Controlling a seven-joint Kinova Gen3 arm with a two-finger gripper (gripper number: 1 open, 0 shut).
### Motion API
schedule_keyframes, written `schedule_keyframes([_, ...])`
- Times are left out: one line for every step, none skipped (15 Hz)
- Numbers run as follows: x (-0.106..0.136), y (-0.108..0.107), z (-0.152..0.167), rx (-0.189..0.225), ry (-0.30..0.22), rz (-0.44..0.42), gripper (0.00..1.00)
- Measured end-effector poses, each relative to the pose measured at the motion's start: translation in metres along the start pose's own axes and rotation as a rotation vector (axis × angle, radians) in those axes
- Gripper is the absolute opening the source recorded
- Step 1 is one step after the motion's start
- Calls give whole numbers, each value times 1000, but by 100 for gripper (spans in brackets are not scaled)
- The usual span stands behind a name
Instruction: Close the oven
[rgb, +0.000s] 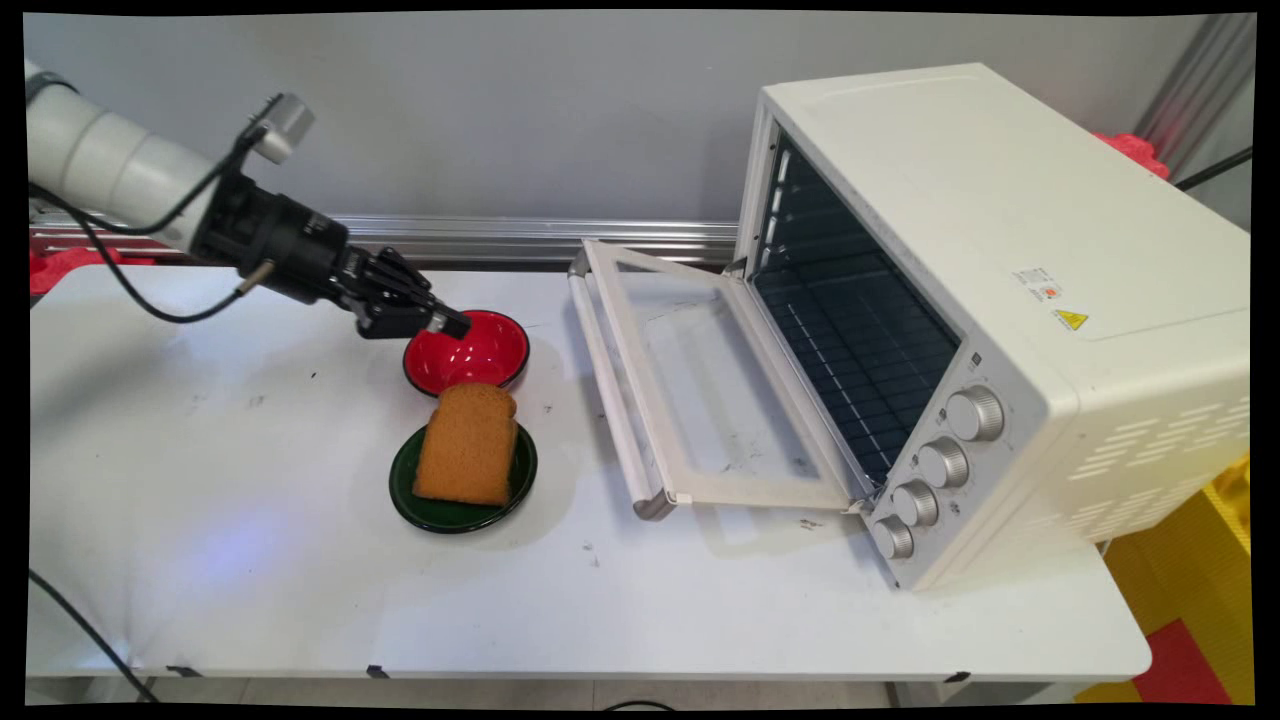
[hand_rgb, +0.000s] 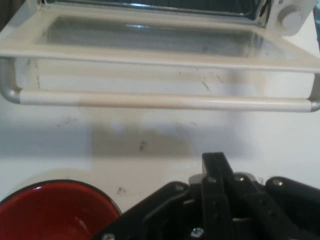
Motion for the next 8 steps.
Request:
schedule_keyframes([0, -1, 8, -3, 3, 2, 0])
schedule_keyframes([0, -2, 18, -6, 6, 5, 0])
schedule_keyframes([-1, -2, 28, -8, 8, 8, 0])
schedule_keyframes([-2, -3, 39, -8, 7, 13, 0])
schedule_keyframes([-4, -4, 51, -8, 3, 20, 0])
schedule_keyframes([-6, -5, 61, -5, 1, 27, 0])
schedule_keyframes([-9, -6, 72, -2, -2, 34, 0])
schedule_keyframes([-12, -7, 83, 1, -5, 41, 0])
